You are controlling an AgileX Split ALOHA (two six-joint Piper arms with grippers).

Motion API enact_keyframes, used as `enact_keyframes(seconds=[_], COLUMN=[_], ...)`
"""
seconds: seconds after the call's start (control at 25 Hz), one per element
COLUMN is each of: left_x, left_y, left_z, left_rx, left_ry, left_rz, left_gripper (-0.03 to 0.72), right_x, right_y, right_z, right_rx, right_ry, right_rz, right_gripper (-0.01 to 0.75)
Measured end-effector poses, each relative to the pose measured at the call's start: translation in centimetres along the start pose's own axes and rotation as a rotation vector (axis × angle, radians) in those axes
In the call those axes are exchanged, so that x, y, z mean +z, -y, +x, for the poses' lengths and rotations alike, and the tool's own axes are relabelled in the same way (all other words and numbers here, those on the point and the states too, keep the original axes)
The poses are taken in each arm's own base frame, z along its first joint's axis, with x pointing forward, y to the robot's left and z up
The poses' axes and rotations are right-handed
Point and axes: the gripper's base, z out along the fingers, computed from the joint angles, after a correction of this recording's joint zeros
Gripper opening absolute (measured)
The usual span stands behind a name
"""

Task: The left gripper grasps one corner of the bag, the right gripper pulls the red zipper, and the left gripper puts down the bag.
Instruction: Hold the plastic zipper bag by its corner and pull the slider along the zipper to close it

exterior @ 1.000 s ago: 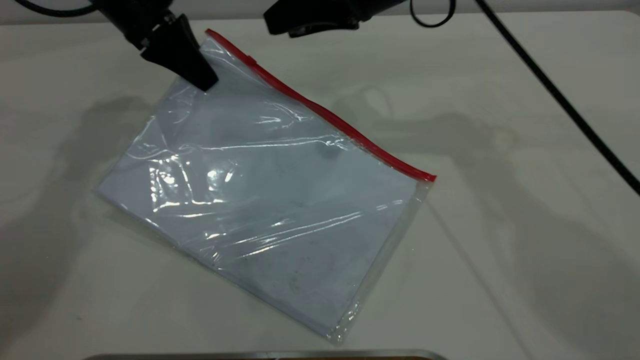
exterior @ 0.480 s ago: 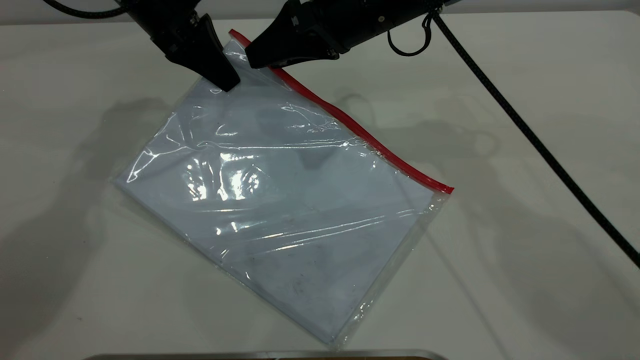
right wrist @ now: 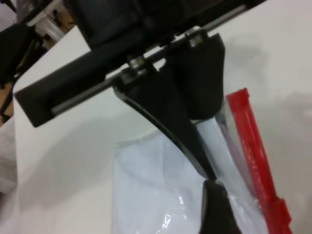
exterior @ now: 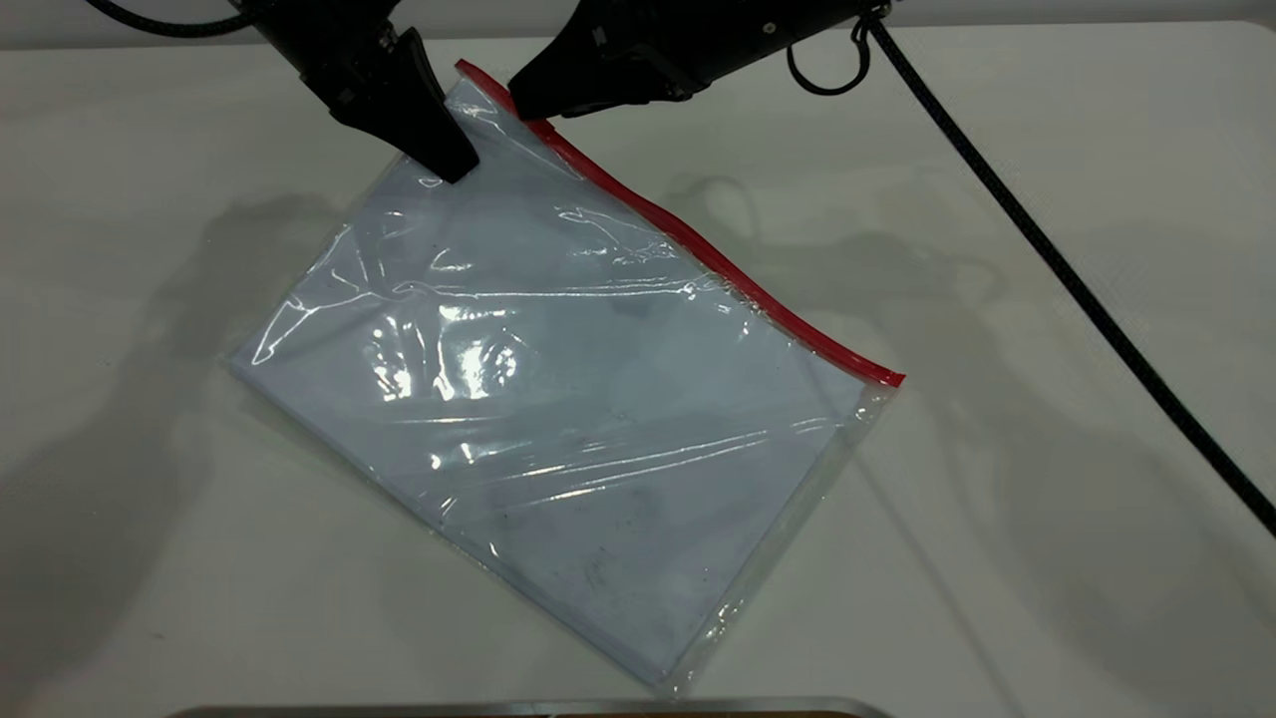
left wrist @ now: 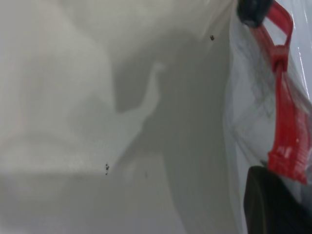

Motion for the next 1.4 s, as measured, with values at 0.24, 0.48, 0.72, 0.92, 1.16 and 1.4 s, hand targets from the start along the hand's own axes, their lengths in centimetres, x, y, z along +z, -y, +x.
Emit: enact_keyframes(seconds=[0.24, 0.48, 0.72, 0.92, 1.16, 1.4], left_x=[0.0, 0.0, 0.0, 0.0, 0.0, 0.0], left_y=[0.0, 0.0, 0.0, 0.0, 0.0, 0.1], left_z=[0.0, 0.0, 0.0, 0.0, 0.0, 0.0], left_rx=[0.0, 0.0, 0.0, 0.001, 0.002, 0.002], left_ry=[0.0, 0.001, 0.001, 0.001, 0.001, 0.0], left_rz=[0.0, 0.0, 0.0, 0.0, 0.004, 0.01], left_gripper=[0.053, 0.053, 0.053, 0.053, 0.053, 0.053], right_x=[0.7, 1.6, 1.5, 1.5, 1.5, 1.5], right_y=[0.6, 1.2, 0.8, 0.7, 0.7, 0.7], right_z=[0.9, 2.3, 2.0, 1.9, 2.0, 2.1], right_rx=[0.052, 0.12, 0.135, 0.126, 0.118, 0.108], right_ry=[0.015, 0.031, 0.064, 0.069, 0.063, 0.053], right_rz=[-0.001, -0.021, -0.064, -0.072, -0.072, -0.073], right_gripper=[0.509, 0.505, 0.434, 0.317, 0.195, 0.148])
